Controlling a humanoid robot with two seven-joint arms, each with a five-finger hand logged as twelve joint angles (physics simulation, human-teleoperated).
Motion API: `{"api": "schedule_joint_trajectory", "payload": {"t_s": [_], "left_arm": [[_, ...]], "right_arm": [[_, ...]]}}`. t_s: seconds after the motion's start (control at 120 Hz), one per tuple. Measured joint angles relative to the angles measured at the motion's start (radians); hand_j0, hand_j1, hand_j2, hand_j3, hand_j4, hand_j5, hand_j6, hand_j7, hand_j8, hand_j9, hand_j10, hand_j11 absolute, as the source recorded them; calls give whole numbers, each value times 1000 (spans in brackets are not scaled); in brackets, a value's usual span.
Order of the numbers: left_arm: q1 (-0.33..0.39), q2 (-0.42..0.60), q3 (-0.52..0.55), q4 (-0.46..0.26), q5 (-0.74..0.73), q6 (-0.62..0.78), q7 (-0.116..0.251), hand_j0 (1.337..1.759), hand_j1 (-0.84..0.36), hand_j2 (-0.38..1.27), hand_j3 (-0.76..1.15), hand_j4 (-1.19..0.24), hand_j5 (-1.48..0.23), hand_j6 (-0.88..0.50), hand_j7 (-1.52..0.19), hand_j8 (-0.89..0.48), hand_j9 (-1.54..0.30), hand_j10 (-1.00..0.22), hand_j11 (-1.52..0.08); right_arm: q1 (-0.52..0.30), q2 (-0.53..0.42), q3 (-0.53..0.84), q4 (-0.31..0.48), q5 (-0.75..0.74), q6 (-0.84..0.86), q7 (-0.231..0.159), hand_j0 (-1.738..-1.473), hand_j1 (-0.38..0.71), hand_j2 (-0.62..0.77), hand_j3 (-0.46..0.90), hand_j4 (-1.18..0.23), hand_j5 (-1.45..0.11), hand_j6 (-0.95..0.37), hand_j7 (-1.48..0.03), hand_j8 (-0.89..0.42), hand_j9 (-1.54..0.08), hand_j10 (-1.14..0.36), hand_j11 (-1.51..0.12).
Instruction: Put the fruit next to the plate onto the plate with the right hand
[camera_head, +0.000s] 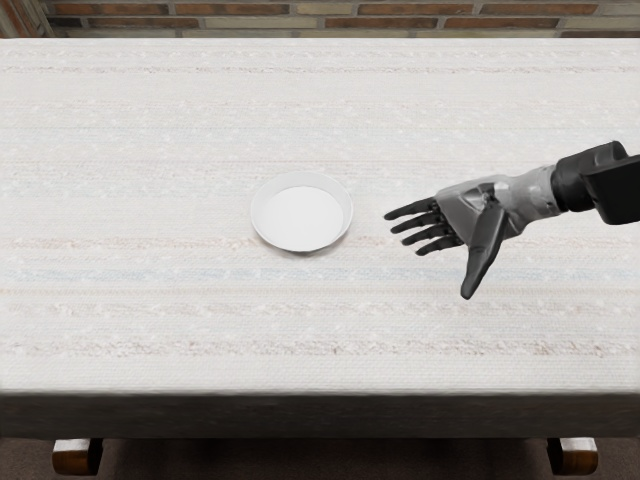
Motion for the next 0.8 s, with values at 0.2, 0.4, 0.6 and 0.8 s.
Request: {"api": "schedule_joint_trajectory", "payload": {"t_s": [0.2, 0.4, 0.6, 0.8], "left_arm": [[0, 0, 0, 0, 0, 0, 0, 1658, 349, 1, 0, -1, 0, -1, 0, -1, 0, -1, 0], [0, -1, 0, 0, 0, 0, 0, 1658, 349, 1, 0, -1, 0, -1, 0, -1, 0, -1, 0], [0, 0, 0, 0, 0, 0, 1, 1658, 349, 1, 0, -1, 0, -1, 0, -1, 0, -1, 0], [0, -1, 0, 0, 0, 0, 0, 1658, 349, 1, 0, -1, 0, -1, 0, -1, 0, -1, 0]], "right_arm": [[-2, -17, 21, 6, -3, 0, -1, -1658, -349, 0, 0, 0, 0, 0, 0, 0, 0, 0, 0], [98, -13, 65, 6, -12, -30, -131, -1658, -349, 0, 0, -1, 0, -1, 0, -1, 0, 0, 0], [305, 74, -10, -16, -131, -323, -160, -1658, -349, 0, 0, -1, 0, -1, 0, -1, 0, -1, 0], [504, 268, -389, -48, -174, -604, -165, -1658, -349, 0, 0, -1, 0, -2, 0, -2, 0, -1, 0]]}}
